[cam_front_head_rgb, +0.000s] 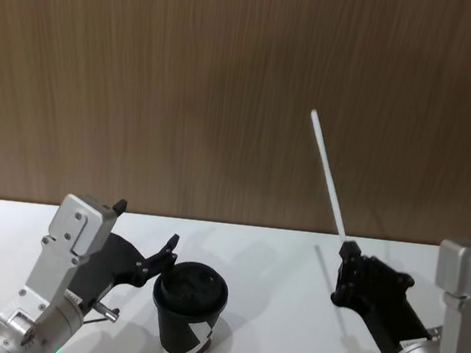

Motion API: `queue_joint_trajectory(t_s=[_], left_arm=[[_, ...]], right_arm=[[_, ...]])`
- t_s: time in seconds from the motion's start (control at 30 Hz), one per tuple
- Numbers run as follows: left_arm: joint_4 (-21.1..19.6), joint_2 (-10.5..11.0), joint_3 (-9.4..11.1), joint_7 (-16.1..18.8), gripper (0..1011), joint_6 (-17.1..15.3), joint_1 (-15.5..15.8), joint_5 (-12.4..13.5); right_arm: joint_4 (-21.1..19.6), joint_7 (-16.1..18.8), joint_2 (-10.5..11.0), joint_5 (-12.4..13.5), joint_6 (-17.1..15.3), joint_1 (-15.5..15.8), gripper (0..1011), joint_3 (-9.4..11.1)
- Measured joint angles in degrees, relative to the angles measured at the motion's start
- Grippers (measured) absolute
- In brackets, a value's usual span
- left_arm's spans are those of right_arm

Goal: Pick up the straw with one hand, pass it to the other hand, and insert it into the cup.

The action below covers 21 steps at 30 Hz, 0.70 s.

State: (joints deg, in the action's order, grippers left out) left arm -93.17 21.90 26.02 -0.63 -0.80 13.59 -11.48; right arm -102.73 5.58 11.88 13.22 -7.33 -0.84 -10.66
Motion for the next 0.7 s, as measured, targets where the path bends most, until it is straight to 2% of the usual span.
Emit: queue_joint_trajectory(t_s=[0.23, 0.37, 0.43, 0.47, 0.7], left_arm=[[0.0, 0.0, 0.0, 0.0, 1003, 0.0, 0.0, 0.0], [0.0, 0.0, 0.0, 0.0, 1003, 0.0, 0.0, 0.0], [0.0, 0.0, 0.0, 0.0, 1003, 0.0, 0.0, 0.0], [0.0, 0.0, 0.0, 0.0, 1003, 0.0, 0.0, 0.0], [0.0, 0.0, 0.0, 0.0, 1003, 0.0, 0.0, 0.0]], right_arm=[[-0.3, 4.6, -0.1, 3.9, 5.3, 0.3, 0, 0.4], [-0.7, 6.6, 0.0, 5.6, 6.6, 0.5, 0, 0.4], [-1.2, 8.5, 0.1, 7.5, 7.5, 0.8, 0, 0.4], [-1.2, 8.5, 0.1, 7.5, 7.5, 0.8, 0, 0.4], [-2.6, 12.9, 0.5, 12.4, 8.7, 1.4, 0, 0.1]])
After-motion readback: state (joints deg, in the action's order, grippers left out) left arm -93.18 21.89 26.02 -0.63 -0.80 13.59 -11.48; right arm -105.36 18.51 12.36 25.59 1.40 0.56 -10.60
